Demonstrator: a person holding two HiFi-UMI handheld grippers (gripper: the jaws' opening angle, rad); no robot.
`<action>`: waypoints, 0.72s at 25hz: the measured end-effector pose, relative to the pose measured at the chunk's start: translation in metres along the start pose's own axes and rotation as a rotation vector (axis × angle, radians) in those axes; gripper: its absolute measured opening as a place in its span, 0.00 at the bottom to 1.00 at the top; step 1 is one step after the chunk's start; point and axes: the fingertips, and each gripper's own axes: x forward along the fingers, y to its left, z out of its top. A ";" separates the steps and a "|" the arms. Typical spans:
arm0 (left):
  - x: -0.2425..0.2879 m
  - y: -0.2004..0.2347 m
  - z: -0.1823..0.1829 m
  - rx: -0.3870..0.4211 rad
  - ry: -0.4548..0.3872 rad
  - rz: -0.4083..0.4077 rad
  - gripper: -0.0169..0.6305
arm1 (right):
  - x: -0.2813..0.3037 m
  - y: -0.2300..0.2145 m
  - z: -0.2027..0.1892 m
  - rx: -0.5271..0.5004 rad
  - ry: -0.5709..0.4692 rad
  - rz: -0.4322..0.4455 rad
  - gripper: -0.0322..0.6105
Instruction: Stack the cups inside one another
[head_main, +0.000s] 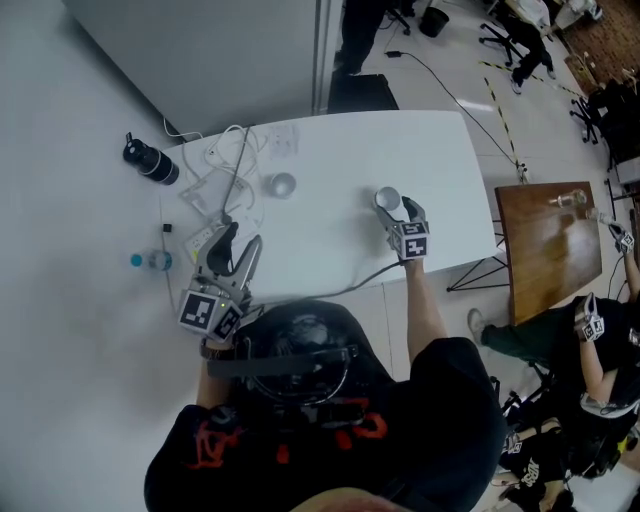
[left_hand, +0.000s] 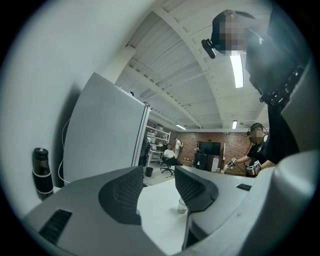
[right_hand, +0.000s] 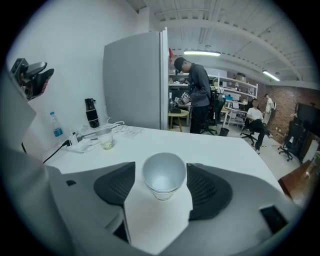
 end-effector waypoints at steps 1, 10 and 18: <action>0.001 -0.001 0.000 0.000 -0.002 -0.001 0.34 | -0.001 -0.001 0.000 0.000 -0.005 -0.001 0.56; 0.001 -0.006 0.001 -0.001 -0.021 0.009 0.34 | -0.028 0.017 0.018 0.005 -0.088 0.037 0.56; -0.007 -0.008 0.009 -0.003 -0.064 0.031 0.34 | -0.062 0.060 0.055 -0.063 -0.192 0.092 0.56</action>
